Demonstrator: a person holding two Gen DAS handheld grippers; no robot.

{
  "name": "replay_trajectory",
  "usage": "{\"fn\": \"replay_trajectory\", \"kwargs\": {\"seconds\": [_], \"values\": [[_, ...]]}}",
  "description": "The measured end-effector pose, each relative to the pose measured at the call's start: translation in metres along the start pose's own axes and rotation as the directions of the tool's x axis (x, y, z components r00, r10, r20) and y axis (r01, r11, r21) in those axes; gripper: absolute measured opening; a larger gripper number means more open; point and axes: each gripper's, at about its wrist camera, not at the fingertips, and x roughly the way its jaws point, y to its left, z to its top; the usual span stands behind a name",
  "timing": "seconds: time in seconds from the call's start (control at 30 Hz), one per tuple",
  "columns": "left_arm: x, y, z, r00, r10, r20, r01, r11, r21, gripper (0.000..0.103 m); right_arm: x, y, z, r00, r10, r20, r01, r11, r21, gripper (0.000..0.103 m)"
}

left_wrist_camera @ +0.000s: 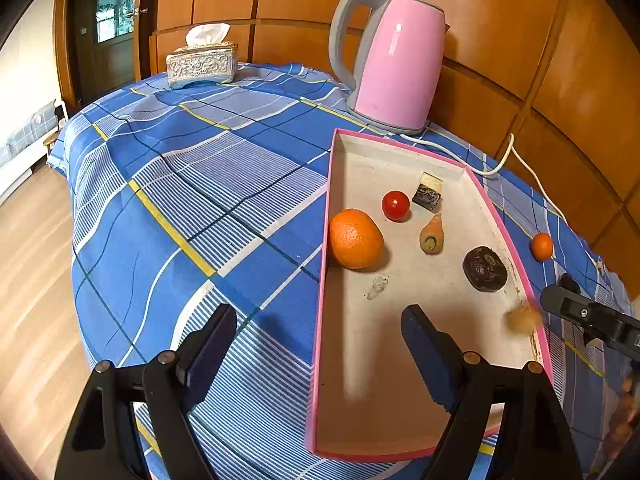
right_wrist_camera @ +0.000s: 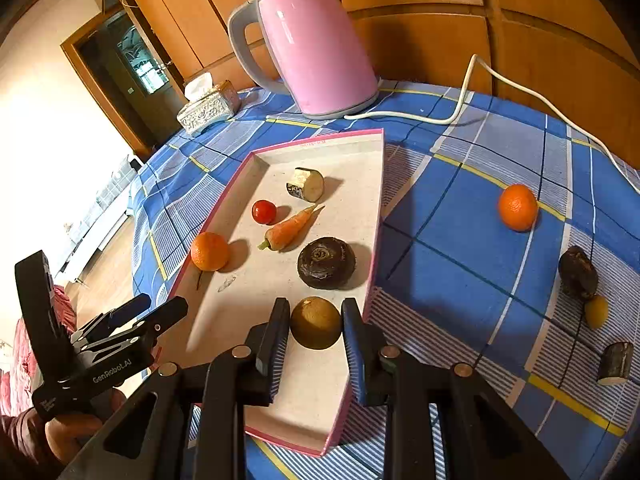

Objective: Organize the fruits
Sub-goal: 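Carry the yellow fruit into the tray and release it, then withdraw the right gripper from the tray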

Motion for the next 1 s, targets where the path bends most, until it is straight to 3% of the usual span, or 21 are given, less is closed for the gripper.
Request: {"fn": "replay_trajectory", "kwargs": {"seconds": [0.3, 0.5, 0.77, 1.0], "values": [[-0.002, -0.002, 0.0, 1.0, -0.003, 0.007, 0.003, 1.0, 0.01, 0.085, -0.002, -0.002, -0.007, 0.999, -0.04, 0.009, 0.04, 0.999, 0.004, 0.029], [-0.004, -0.005, 0.0, 1.0, -0.011, 0.012, 0.011, 1.0, 0.022, 0.085, -0.022, -0.01, -0.018, 0.992, -0.119, 0.05, 0.119, 0.993, 0.007, 0.029], [-0.007, -0.014, -0.002, 1.0, -0.024, 0.014, 0.023, 0.998, 0.05, 0.085, -0.049, -0.048, -0.034, 0.973, -0.22, 0.077, 0.211, 0.972, 0.106, 0.031], [-0.007, -0.018, -0.004, 0.999, -0.03, 0.011, 0.029, 0.997, 0.069, 0.085, -0.071, -0.086, -0.053, 0.942, -0.325, 0.084, 0.301, 0.929, 0.216, 0.031]]}}
